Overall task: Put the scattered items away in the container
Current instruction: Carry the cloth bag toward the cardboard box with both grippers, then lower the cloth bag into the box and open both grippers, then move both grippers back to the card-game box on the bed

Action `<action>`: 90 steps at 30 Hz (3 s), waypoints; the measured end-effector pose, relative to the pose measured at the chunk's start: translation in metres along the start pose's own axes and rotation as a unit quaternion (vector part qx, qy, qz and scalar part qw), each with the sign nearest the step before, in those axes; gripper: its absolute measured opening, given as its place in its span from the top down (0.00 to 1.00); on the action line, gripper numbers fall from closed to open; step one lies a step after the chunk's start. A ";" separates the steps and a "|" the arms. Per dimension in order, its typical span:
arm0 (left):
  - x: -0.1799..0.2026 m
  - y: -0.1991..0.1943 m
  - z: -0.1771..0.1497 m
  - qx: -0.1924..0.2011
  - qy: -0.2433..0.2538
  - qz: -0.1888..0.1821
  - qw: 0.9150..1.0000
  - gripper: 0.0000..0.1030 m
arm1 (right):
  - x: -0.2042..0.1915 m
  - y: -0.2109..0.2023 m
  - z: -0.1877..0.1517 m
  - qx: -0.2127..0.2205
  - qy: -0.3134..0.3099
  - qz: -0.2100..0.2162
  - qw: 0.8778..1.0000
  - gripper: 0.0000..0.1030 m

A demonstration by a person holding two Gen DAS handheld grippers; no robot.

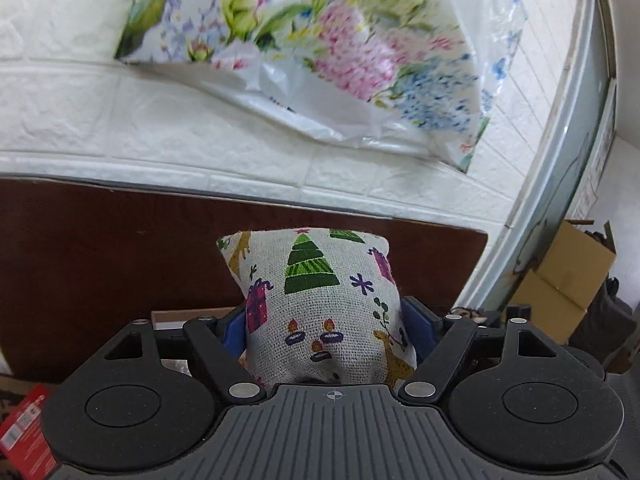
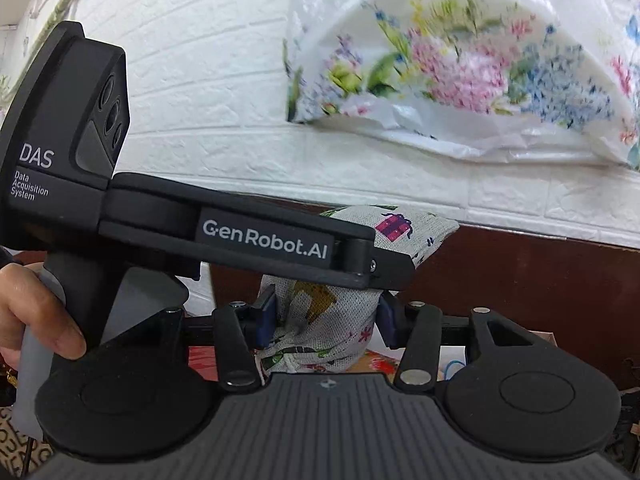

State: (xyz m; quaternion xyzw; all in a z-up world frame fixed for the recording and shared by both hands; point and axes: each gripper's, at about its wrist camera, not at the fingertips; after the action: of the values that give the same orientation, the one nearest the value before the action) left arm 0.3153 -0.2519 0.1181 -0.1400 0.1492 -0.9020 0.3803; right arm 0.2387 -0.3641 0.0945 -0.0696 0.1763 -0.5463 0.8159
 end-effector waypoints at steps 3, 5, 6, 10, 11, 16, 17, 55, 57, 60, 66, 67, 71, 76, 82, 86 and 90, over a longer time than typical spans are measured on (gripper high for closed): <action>-0.011 0.029 -0.010 -0.011 -0.016 -0.005 1.000 0.17 | 0.017 0.018 -0.002 -0.013 -0.004 -0.004 1.000 0.47; -0.016 0.048 -0.018 -0.024 -0.017 -0.006 1.000 0.14 | 0.027 0.030 -0.008 -0.025 -0.006 -0.009 1.000 0.47; -0.019 0.058 -0.024 -0.034 -0.019 -0.010 0.999 0.11 | 0.033 0.037 -0.012 -0.033 -0.005 -0.014 0.999 0.46; -0.030 0.082 -0.049 -0.099 -0.031 -0.012 0.995 0.02 | 0.056 0.063 -0.036 -0.081 0.010 -0.068 0.994 0.35; -0.032 0.084 -0.054 -0.108 -0.027 -0.012 0.994 0.02 | 0.060 0.067 -0.042 -0.098 0.013 -0.093 0.991 0.34; -0.030 0.077 -0.065 -0.118 0.007 0.001 0.993 0.01 | 0.070 0.064 -0.062 -0.122 0.039 -0.131 0.983 0.19; -0.027 0.074 -0.065 -0.118 0.014 0.003 0.993 0.01 | 0.069 0.060 -0.063 -0.122 0.043 -0.131 0.983 0.17; 0.020 -0.251 -0.154 -0.066 0.006 0.117 0.991 0.00 | -0.190 -0.127 -0.083 -0.044 -0.047 0.027 0.998 0.00; 0.012 -0.265 -0.174 -0.069 -0.009 0.116 0.991 0.00 | -0.206 -0.127 -0.097 -0.047 -0.056 0.035 0.997 0.00; -0.003 -0.281 -0.205 -0.076 -0.047 0.110 0.990 0.00 | -0.222 -0.124 -0.122 -0.060 -0.049 0.047 0.996 0.00; -0.020 -0.302 -0.259 -0.094 -0.083 0.137 0.983 0.00 | -0.231 -0.100 -0.168 -0.132 0.013 0.054 0.990 0.00; -0.025 -0.305 -0.264 -0.099 -0.091 0.138 0.981 0.00 | -0.234 -0.098 -0.175 -0.143 0.020 0.058 0.988 0.00; -0.044 -0.326 -0.279 -0.110 -0.096 0.171 0.974 0.00 | -0.250 -0.090 -0.191 -0.171 0.025 0.080 0.982 0.00; -0.084 -0.357 -0.284 -0.104 -0.121 0.225 0.961 0.00 | -0.273 -0.075 -0.189 -0.179 0.017 0.110 0.978 0.01; -0.129 -0.371 -0.302 -0.112 -0.172 0.247 0.947 0.00 | -0.302 -0.047 -0.194 -0.197 -0.015 0.149 0.969 0.01; -0.145 -0.368 -0.309 -0.121 -0.173 0.248 0.946 0.00 | -0.321 -0.020 -0.204 -0.230 -0.034 0.165 0.959 0.01; -0.158 -0.367 -0.314 -0.123 -0.185 0.237 0.946 0.00 | -0.333 0.000 -0.211 -0.246 -0.047 0.172 0.953 0.01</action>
State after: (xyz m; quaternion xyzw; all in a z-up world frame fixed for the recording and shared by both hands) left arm 0.0704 0.1584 -0.0538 -0.3109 0.2144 -0.7187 0.5839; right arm 0.0487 -0.0424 -0.0313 -0.2624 0.2759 -0.3334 0.8625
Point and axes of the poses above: each gripper's, at about its wrist camera, not at the fingertips, and y roughly the way its jaws point, x to its right, z to its top, and after that the axes turned 13 degrees about y, right-handed
